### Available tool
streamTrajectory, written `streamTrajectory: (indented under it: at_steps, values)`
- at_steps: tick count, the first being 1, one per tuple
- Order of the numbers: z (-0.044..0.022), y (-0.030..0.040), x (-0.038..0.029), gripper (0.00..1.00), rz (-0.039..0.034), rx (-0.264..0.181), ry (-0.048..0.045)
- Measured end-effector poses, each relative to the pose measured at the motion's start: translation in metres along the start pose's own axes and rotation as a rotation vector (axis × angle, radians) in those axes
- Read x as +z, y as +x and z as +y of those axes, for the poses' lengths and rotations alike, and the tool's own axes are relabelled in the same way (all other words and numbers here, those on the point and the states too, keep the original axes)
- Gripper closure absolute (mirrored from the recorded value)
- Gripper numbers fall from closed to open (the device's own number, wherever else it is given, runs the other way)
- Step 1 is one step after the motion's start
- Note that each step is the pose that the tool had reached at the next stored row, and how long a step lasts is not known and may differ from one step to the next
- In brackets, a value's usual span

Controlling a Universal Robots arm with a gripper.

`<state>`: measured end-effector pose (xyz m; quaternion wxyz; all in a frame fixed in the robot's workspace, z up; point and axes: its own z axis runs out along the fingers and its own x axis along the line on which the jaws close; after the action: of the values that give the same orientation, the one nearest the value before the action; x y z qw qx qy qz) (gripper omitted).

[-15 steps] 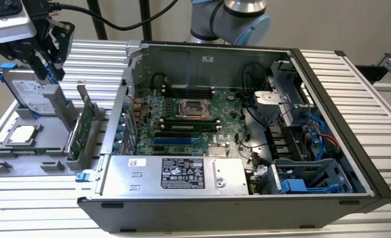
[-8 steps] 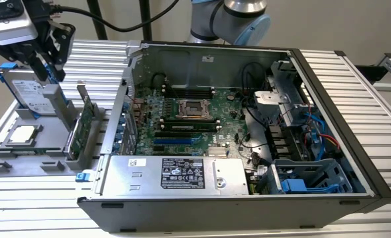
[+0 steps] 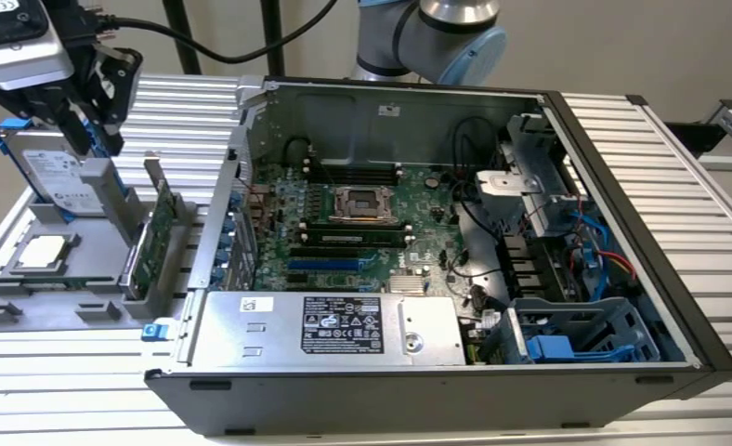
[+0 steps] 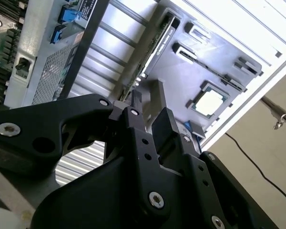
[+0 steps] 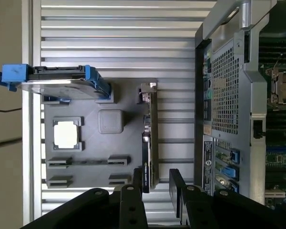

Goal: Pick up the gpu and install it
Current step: 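Pick up the gpu and move the gpu toward the slot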

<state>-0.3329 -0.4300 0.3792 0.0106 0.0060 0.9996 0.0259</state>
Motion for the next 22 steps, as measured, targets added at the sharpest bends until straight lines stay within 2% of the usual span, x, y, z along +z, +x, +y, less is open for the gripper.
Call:
streamTrajectory:
  at_steps: [15, 22]
  values:
    - [-0.0004, 0.0001, 0.0068, 0.00, 0.0013, -0.005, 0.0000]
    - [-0.0007, 0.0003, 0.0138, 0.00, 0.0017, -0.006, -0.0001]
